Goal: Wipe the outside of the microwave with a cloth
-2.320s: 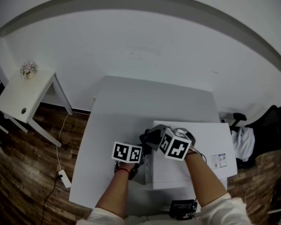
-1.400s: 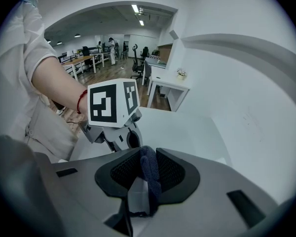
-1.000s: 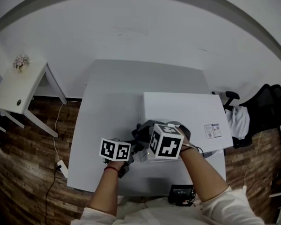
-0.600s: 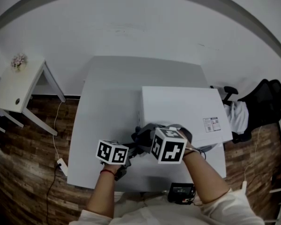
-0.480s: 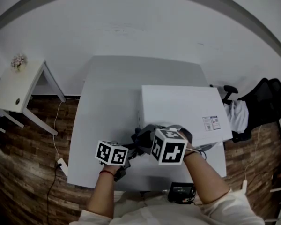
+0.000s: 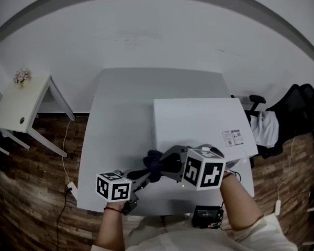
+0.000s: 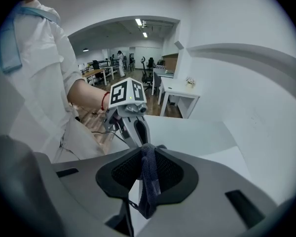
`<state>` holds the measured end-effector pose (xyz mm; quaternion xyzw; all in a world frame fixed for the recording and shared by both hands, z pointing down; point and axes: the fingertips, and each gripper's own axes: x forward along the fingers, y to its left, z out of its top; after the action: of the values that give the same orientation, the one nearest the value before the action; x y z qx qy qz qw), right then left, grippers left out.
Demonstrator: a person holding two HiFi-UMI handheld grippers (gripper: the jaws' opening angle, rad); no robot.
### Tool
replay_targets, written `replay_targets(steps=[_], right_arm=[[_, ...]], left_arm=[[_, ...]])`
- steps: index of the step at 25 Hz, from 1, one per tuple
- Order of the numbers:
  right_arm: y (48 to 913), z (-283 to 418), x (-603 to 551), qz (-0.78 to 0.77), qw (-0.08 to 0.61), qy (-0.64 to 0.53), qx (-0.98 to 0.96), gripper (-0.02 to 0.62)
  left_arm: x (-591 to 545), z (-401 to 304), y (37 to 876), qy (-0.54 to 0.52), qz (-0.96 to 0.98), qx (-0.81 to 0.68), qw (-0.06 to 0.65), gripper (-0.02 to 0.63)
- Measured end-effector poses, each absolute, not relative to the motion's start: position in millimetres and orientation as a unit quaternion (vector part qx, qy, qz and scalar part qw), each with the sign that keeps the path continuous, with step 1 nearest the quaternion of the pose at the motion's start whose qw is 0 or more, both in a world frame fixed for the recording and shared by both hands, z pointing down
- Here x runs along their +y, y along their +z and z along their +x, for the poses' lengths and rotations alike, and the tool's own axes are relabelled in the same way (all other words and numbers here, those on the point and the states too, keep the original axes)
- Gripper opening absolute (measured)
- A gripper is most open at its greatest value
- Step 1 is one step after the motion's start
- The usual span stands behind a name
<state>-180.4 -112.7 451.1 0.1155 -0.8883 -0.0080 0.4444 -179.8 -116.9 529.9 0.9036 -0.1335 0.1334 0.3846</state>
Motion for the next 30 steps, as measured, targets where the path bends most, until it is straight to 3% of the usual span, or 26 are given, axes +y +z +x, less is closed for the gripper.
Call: replay_targets(steps=[6, 13, 26, 27, 29, 30], right_arm=[[429.9, -111.7, -119.3, 0.186, 0.437, -0.015, -0.88, 0.093], [431.3, -15.9, -113.9, 0.26, 0.446, 0.0, -0.857, 0.094], [454.1, 175.0, -77.9, 0.295, 0.388, 0.076, -0.87, 0.1], [459.4, 184.8, -78.1, 0.304, 0.384, 0.093, -0.867, 0.112], [465.1, 202.9, -79.7, 0.329, 0.37, 0.118, -0.86, 0.216], [463.8, 209.9, -80.3, 0.343, 0.364, 0.122, -0.857, 0.233]], left_arm=[[-130.4, -166.1, 442.8, 0.096, 0.938, -0.138, 0.303, 0.025], [-125.5, -67.2, 418.5, 0.222, 0.946, -0.124, 0.203, 0.025], [-106.9, 114.2, 433.9, 0.278, 0.931, -0.106, 0.21, 0.025], [-109.4, 122.2, 437.7, 0.287, 0.928, -0.111, 0.21, 0.025], [-114.5, 134.3, 445.9, 0.304, 0.921, -0.119, 0.213, 0.025], [-116.5, 138.8, 449.4, 0.312, 0.918, -0.12, 0.215, 0.025]])
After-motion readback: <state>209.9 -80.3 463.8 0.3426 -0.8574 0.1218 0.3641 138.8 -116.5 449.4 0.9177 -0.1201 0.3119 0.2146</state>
